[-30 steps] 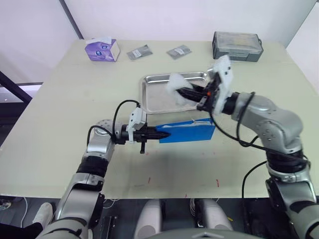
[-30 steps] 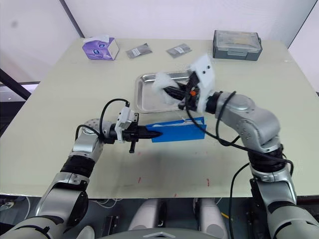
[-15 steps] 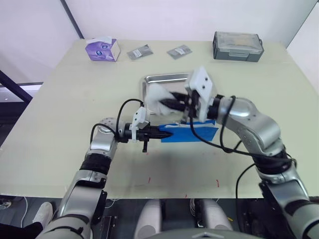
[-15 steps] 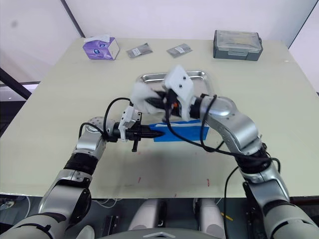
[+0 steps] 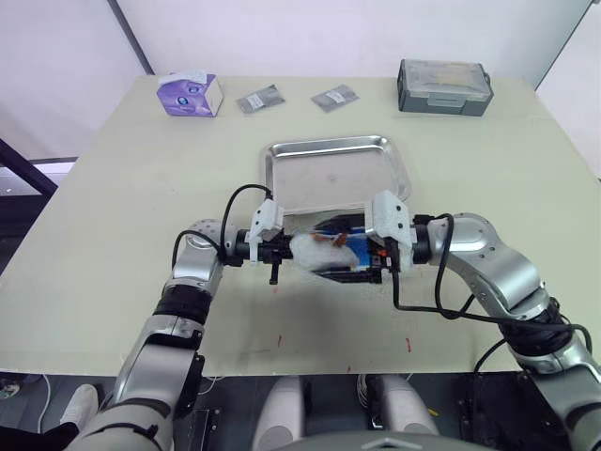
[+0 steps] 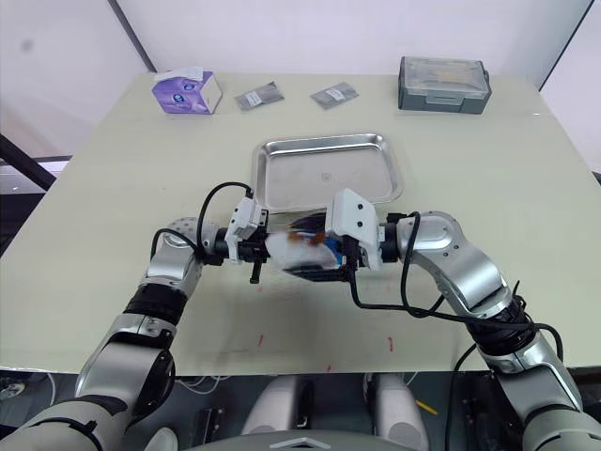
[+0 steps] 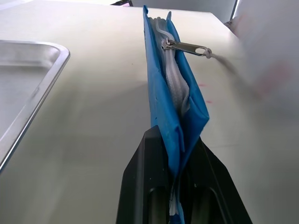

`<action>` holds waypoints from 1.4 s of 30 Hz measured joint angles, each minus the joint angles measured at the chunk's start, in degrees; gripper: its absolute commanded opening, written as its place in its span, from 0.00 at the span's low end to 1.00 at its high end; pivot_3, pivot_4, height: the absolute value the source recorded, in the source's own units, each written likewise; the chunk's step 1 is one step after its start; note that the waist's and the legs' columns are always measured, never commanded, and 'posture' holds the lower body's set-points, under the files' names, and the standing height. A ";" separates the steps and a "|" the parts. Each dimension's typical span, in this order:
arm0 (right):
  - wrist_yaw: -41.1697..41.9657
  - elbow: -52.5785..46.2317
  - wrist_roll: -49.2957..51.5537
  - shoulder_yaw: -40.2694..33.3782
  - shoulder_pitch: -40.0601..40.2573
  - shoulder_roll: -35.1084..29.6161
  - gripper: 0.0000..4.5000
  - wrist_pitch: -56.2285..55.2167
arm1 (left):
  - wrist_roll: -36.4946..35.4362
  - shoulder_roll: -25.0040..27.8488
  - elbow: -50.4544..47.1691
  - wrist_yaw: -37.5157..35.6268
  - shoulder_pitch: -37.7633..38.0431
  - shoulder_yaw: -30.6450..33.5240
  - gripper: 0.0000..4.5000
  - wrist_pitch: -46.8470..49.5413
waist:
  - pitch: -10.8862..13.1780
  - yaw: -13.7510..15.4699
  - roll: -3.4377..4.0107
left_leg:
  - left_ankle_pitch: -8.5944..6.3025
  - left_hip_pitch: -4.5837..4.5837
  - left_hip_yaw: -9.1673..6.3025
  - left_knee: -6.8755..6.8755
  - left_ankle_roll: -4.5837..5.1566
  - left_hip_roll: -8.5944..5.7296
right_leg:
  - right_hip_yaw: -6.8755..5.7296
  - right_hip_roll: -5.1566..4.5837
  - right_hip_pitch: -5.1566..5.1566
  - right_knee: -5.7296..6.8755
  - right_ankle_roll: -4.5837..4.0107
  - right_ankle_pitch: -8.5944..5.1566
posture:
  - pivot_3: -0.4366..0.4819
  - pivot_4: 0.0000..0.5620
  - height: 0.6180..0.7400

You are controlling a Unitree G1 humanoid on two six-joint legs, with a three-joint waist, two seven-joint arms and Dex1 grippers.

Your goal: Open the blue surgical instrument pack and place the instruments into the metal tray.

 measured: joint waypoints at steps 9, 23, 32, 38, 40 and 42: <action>1.00 0.32 3.95 -4.88 -0.02 0.01 0.97 0.98 | -0.01 0.00 0.27 -0.16 -0.13 -0.06 0.00 -0.13 | 0.00 0.03 0.00 | 0.00 0.00 0.00 0.00 0.00 0.00 | 0.00 0.00 0.00 0.00 0.00 0.00 | 0.48 0.27 0.95; 7.51 14.80 5.64 -15.95 6.78 -6.48 0.97 -2.58 | 0.07 -0.48 0.27 0.05 -0.14 -0.18 0.00 -0.16 | 0.00 0.18 -0.01 | 0.00 0.01 0.06 0.00 0.00 0.00 | 0.05 -0.01 0.02 -0.01 0.00 0.00 | 0.48 0.27 0.95; 8.98 23.19 1.08 -14.72 9.68 -4.80 0.97 -8.39 | 0.57 -0.49 0.52 -0.14 -0.76 -0.19 0.00 -0.23 | 0.00 0.13 0.00 | 0.00 0.03 0.10 0.00 0.00 -0.01 | 0.08 -0.01 0.01 0.01 0.01 0.00 | 0.48 0.27 0.95; 8.72 27.22 -3.04 -12.25 10.12 -1.48 0.97 -13.18 | 0.58 -0.45 0.54 -0.22 -0.77 -0.19 0.00 -0.24 | 0.00 0.11 0.00 | 0.01 0.03 0.10 0.00 -0.02 0.00 | 0.08 -0.01 0.01 0.01 0.00 0.00 | 0.48 0.27 0.95; 8.68 28.16 -3.41 -11.99 10.10 -1.02 0.85 -13.89 | 0.58 -0.45 0.54 -0.22 -0.78 -0.20 0.00 -0.24 | 0.00 0.11 0.00 | 0.01 0.03 0.10 0.00 -0.02 0.00 | 0.07 -0.01 0.01 0.01 0.00 0.00 | 0.48 0.27 0.95; 8.64 28.77 -3.51 -11.99 10.10 -0.66 0.70 -14.27 | 0.59 -0.44 0.54 -0.23 -0.79 -0.19 0.00 -0.24 | 0.00 0.11 0.00 | 0.01 0.04 0.10 0.00 -0.02 0.00 | 0.08 -0.01 0.01 0.01 0.00 0.00 | 0.48 0.27 0.95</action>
